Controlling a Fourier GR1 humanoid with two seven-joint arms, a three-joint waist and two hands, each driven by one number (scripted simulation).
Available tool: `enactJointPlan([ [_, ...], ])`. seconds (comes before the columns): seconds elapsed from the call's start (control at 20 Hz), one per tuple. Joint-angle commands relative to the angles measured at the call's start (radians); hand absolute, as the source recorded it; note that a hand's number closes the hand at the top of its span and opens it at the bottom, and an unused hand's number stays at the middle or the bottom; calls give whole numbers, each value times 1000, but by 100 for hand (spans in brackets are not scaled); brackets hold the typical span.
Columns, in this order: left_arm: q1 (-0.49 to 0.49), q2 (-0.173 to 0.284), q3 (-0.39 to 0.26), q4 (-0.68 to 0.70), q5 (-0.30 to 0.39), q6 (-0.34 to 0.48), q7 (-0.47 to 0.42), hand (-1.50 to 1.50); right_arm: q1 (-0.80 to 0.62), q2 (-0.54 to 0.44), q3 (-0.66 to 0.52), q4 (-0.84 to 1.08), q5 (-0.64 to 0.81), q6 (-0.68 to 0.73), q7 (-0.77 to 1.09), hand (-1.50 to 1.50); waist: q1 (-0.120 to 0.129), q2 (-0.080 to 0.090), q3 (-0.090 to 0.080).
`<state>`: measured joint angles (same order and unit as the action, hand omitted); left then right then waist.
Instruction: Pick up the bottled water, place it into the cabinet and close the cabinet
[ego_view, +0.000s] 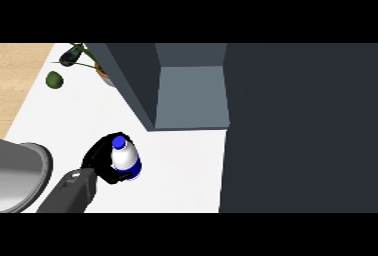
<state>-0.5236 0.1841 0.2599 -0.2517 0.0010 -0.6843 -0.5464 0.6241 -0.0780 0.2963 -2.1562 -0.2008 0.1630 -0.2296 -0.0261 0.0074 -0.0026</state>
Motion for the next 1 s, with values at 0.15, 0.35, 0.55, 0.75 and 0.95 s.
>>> enactJointPlan([
  [0.15, 99, -18, 161, -52, 157, 119, -171, 150, 27, -15, -29, -15, -18, -1, 0, -150, 32, -10, 2],
  [0.35, 141, -21, 153, -87, 170, 63, -220, 150, -2, 2, 7, 28, 12, -2, -24, -150, 23, -7, 2],
  [0.55, 152, -3, 180, -106, 236, 7, -149, 150, 72, -10, 27, -51, 7, -19, 1, -150, 19, -9, 2],
  [0.75, 148, -60, 154, -192, 269, 43, -49, 150, 18, -10, 5, 36, 16, -2, -55, -150, 27, -11, 4],
  [0.95, 208, -138, 109, -332, 278, 104, -34, 150, 9, 1, 46, 15, 37, -30, -15, -150, 29, -12, 3],
])
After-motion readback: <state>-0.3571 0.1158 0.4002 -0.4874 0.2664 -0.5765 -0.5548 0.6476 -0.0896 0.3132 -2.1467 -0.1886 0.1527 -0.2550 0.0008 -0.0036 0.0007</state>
